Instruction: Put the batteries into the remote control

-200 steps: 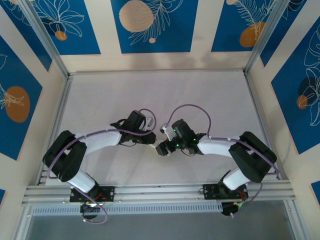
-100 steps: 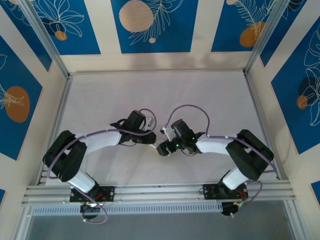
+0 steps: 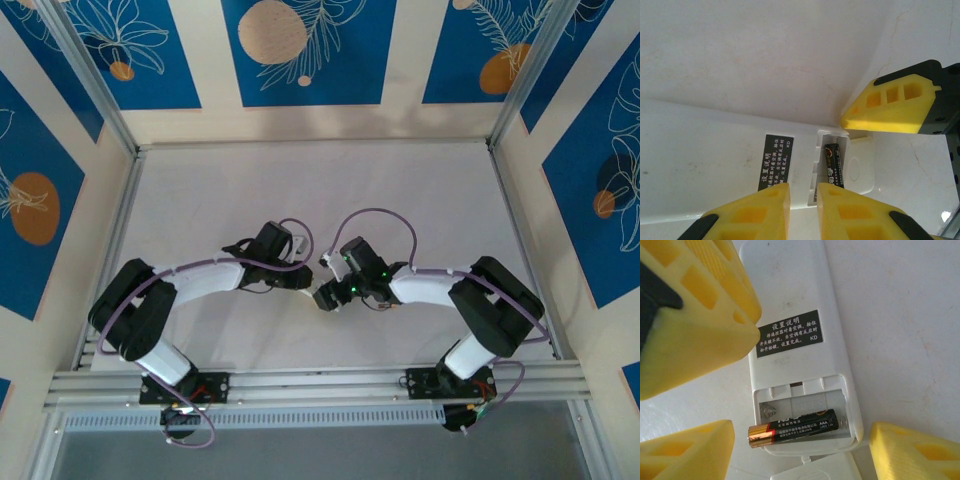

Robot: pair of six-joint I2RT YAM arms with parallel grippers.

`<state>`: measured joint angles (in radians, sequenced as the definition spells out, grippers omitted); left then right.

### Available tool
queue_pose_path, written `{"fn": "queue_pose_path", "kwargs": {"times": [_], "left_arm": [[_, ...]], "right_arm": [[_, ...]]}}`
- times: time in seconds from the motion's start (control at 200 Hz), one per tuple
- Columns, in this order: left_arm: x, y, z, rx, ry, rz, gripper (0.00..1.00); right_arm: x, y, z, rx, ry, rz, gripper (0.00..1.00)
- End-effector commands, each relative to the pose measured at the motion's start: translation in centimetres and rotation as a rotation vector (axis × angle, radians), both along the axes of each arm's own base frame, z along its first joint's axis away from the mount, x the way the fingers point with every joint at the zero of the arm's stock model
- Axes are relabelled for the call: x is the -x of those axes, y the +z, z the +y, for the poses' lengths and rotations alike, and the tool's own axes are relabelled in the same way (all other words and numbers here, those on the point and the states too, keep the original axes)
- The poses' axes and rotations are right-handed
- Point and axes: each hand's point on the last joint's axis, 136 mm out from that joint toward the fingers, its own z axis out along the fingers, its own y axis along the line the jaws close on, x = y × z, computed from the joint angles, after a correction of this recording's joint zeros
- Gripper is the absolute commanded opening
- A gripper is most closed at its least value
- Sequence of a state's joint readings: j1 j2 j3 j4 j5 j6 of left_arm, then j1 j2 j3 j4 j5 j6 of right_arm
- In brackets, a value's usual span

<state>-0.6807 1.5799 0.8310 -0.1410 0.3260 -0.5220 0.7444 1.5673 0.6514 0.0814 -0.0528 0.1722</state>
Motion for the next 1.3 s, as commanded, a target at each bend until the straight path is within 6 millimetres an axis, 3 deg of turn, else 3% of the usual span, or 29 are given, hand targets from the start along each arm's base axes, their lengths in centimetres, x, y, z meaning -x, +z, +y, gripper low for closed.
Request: {"fn": "queue_pose_path", "kwargs": {"times": [0.0, 0.285, 0.36, 0.67, 1.04, 1.295], "left_arm": [[-0.2, 0.2, -0.2, 0.021, -0.010, 0.005, 0.21], [-0.1, 0.1, -0.3, 0.024, -0.010, 0.006, 0.21], [-0.1, 0.1, -0.3, 0.025, -0.011, 0.008, 0.21], [0.0, 0.1, -0.4, 0.031, -0.015, 0.009, 0.22], [0.0, -1.7, 0.8, -0.065, 0.003, 0.040, 0.21], [0.2, -1.8, 0.7, -0.051, 0.002, 0.046, 0.21]], "right_arm": [[-0.3, 0.0, 0.0, 0.011, 0.004, 0.002, 0.70], [-0.4, -0.4, -0.2, 0.025, -0.008, 0.019, 0.67], [-0.4, -0.6, -0.2, 0.029, -0.004, 0.025, 0.60], [-0.4, -0.7, -0.3, 0.037, -0.010, 0.030, 0.60], [-0.4, -1.2, -0.6, 0.081, -0.020, 0.029, 0.55], [-0.3, -2.1, -0.6, 0.134, -0.015, 0.043, 0.56]]}}
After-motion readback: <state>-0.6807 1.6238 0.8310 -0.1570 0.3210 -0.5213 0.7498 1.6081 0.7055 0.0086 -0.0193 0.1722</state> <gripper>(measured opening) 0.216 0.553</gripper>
